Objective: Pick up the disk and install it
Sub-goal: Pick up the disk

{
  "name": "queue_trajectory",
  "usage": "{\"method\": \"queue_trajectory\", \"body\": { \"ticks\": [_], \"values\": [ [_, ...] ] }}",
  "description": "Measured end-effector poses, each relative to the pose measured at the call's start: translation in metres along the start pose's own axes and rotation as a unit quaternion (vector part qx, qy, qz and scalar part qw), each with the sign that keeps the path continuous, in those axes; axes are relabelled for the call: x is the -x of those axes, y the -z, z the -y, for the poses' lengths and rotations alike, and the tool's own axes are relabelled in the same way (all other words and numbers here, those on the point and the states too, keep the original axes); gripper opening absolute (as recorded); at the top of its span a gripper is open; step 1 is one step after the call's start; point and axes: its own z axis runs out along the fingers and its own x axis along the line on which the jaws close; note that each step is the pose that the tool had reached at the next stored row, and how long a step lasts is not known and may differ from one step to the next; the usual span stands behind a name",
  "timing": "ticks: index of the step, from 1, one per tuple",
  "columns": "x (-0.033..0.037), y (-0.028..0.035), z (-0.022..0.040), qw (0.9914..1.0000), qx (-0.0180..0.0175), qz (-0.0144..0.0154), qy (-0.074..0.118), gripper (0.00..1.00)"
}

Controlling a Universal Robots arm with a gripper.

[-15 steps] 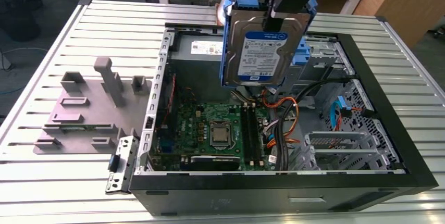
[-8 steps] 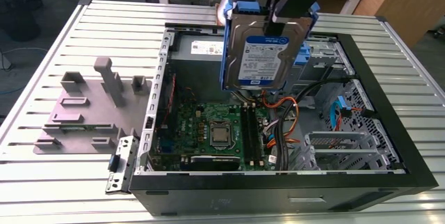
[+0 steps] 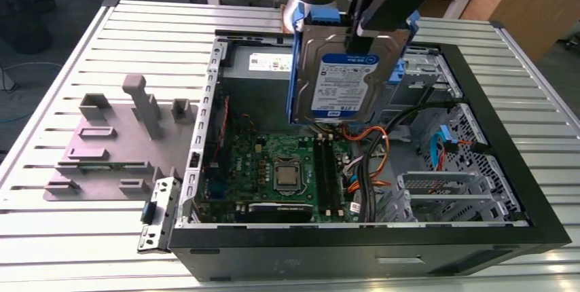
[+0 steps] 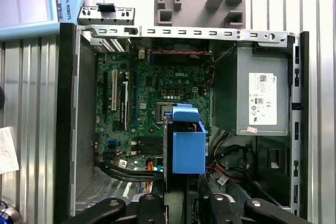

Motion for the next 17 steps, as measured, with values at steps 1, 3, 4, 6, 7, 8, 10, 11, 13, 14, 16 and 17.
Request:
{"method": "queue_trajectory", "body": {
  "ticks": [1, 3, 4, 6, 7, 8, 10, 11, 13, 14, 16, 17],
  "values": [
    [-0.0013, 0.0, 0.0, 1.0, 0.0, 0.0001, 0.0, 0.35],
    [-0.0039, 0.0, 0.0, 1.0, 0.0, 0.0001, 0.0, 0.35],
    [-0.0052, 0.0, 0.0, 1.0, 0.0, 0.0001, 0.0, 0.35],
    [-0.008, 0.0001, 0.0001, 1.0, 0.0, 0.0001, 0.0, 0.35],
    [-0.0093, 0.0001, 0.0001, 1.0, 0.0, 0.0001, 0.0, 0.35],
    [-0.0105, 0.0002, 0.0001, 1.0, 0.0, 0.0, 0.0, 0.35],
    [-0.013, 0.0003, 0.0001, 1.0, 0.0, 0.0, 0.0, 0.35],
    [-0.0143, 0.0003, 0.0002, 1.0, 0.0, 0.0, 0.0, 0.35],
    [-0.0169, 0.0003, 0.0002, 1.0, 0.0, 0.0001, 0.0, 0.35],
    [-0.0182, 0.0003, 0.0002, 1.0, 0.0, 0.0001, 0.0, 0.35],
    [-0.0208, 0.0004, 0.0002, 1.0, 0.0, 0.0001, 0.0, 0.35],
    [-0.0221, 0.0005, 0.0002, 1.0, 0.0, 0.0, 0.0, 0.35]
  ]
}}
